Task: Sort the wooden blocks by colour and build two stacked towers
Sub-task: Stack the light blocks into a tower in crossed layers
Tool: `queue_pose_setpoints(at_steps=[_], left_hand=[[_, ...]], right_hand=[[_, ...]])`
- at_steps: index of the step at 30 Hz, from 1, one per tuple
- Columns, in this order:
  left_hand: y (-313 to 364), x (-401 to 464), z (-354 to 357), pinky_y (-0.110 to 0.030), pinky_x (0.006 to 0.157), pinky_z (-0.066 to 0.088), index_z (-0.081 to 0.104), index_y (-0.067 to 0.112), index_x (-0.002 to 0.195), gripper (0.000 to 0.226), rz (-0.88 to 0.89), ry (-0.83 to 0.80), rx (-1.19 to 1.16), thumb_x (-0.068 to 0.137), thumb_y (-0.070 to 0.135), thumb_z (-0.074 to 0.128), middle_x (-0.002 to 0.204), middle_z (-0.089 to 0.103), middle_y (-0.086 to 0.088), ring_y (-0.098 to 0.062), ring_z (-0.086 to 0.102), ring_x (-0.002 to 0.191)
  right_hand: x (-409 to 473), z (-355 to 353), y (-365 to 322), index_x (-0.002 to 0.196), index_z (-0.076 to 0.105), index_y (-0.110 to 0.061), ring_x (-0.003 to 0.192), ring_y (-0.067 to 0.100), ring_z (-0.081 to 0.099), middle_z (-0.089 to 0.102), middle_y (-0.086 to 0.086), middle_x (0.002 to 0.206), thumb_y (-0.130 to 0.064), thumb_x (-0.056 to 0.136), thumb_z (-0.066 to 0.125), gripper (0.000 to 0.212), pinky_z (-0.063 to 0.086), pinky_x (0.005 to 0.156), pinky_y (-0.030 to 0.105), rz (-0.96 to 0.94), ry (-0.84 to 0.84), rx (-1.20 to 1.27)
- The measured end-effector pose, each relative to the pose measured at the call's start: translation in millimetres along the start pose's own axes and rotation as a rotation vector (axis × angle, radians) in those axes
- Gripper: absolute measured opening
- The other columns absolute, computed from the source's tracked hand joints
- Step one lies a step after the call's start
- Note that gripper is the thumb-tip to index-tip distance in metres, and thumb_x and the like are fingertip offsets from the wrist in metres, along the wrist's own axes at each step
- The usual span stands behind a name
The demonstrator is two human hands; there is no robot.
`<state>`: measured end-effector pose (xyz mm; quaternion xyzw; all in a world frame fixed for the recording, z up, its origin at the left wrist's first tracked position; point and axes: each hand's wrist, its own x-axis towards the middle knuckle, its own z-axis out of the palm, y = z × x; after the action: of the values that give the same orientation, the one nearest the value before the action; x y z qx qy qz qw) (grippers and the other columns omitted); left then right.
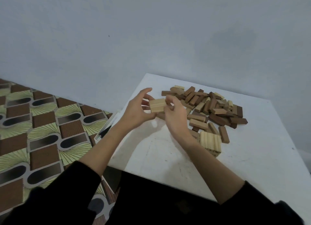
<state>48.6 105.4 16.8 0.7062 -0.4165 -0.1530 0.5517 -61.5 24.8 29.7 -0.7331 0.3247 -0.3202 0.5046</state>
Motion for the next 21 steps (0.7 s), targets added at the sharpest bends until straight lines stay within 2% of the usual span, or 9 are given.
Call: queue_pose_setpoints(at_steps=[2,3,6,8,11,13,15,19,21], left_hand=[[18,4,0,-0.019,0.079,0.053,0.045,0.022,0.131,0.074,0.040,0.003,-0.038,0.069,0.001,0.080,0.105,0.059,0.001,-0.018,0.062,0.088],[24,6,1,-0.021,0.079,0.054,0.046,0.023,0.130,0.073,0.053,-0.006,-0.046,0.069,0.004,0.081,0.106,0.059,0.000,-0.018,0.062,0.088],[46,10,14,-0.023,0.079,0.055,0.046,0.022,0.131,0.073,0.091,-0.059,-0.051,0.069,0.004,0.081,0.110,0.058,-0.004,-0.016,0.062,0.087],[59,8,30,-0.021,0.076,0.053,0.045,0.021,0.131,0.074,0.111,-0.122,-0.056,0.070,-0.001,0.079,0.109,0.058,-0.001,-0.012,0.060,0.084],[73,1,56,-0.021,0.077,0.053,0.044,0.027,0.131,0.076,0.155,-0.240,-0.064,0.069,-0.001,0.079,0.103,0.057,0.007,-0.007,0.059,0.087],[77,-6,75,-0.020,0.079,0.052,0.041,0.023,0.136,0.080,0.156,-0.330,-0.052,0.070,0.002,0.080,0.104,0.058,0.005,-0.008,0.059,0.092],[75,-13,90,-0.023,0.089,0.050,0.037,0.020,0.140,0.084,0.146,-0.417,-0.033,0.070,0.006,0.081,0.108,0.058,0.003,-0.012,0.059,0.101],[64,-23,99,-0.021,0.098,0.046,0.034,0.024,0.141,0.087,0.106,-0.518,-0.018,0.069,0.012,0.083,0.109,0.055,0.012,-0.011,0.056,0.109],[61,-27,102,-0.017,0.096,0.045,0.034,0.028,0.138,0.086,0.087,-0.535,-0.011,0.070,0.011,0.083,0.109,0.054,0.017,-0.008,0.055,0.111]], right_hand=[[6,-18,-15,0.133,0.047,-0.009,0.082,-0.007,0.057,0.053,-0.002,0.124,-0.004,0.094,0.045,0.039,0.044,0.069,0.004,-0.052,-0.047,0.014],[8,-29,-19,0.135,0.045,-0.011,0.080,-0.008,0.057,0.052,-0.002,0.126,-0.003,0.093,0.048,0.043,0.046,0.069,0.005,-0.070,-0.107,0.026],[13,-73,-26,0.138,0.041,-0.015,0.092,0.005,0.060,0.052,0.001,0.130,0.003,0.084,0.060,0.060,0.053,0.086,0.026,-0.137,-0.279,-0.079],[7,-105,-26,0.137,0.041,-0.014,0.089,0.008,0.059,0.054,-0.002,0.124,0.009,0.080,0.061,0.064,0.053,0.084,0.026,-0.173,-0.332,-0.099],[-8,-146,-21,0.133,0.045,-0.019,0.090,0.012,0.059,0.057,-0.002,0.115,0.005,0.076,0.069,0.066,0.053,0.082,0.026,-0.177,-0.325,-0.070],[-21,-168,-10,0.129,0.047,-0.028,0.085,0.007,0.058,0.058,-0.002,0.114,-0.002,0.074,0.075,0.067,0.054,0.078,0.027,-0.154,-0.308,-0.139],[-32,-182,4,0.128,0.048,-0.029,0.087,0.008,0.057,0.058,-0.003,0.113,-0.001,0.073,0.075,0.067,0.051,0.081,0.028,-0.125,-0.285,-0.216],[-47,-187,25,0.123,0.046,-0.036,0.106,0.004,0.054,0.057,-0.007,0.117,-0.004,0.074,0.074,0.065,0.042,0.084,0.007,-0.090,-0.282,-0.284],[-51,-186,33,0.129,0.046,-0.029,0.110,0.007,0.051,0.054,-0.007,0.122,-0.006,0.075,0.073,0.064,0.040,0.088,0.010,-0.077,-0.275,-0.316]])
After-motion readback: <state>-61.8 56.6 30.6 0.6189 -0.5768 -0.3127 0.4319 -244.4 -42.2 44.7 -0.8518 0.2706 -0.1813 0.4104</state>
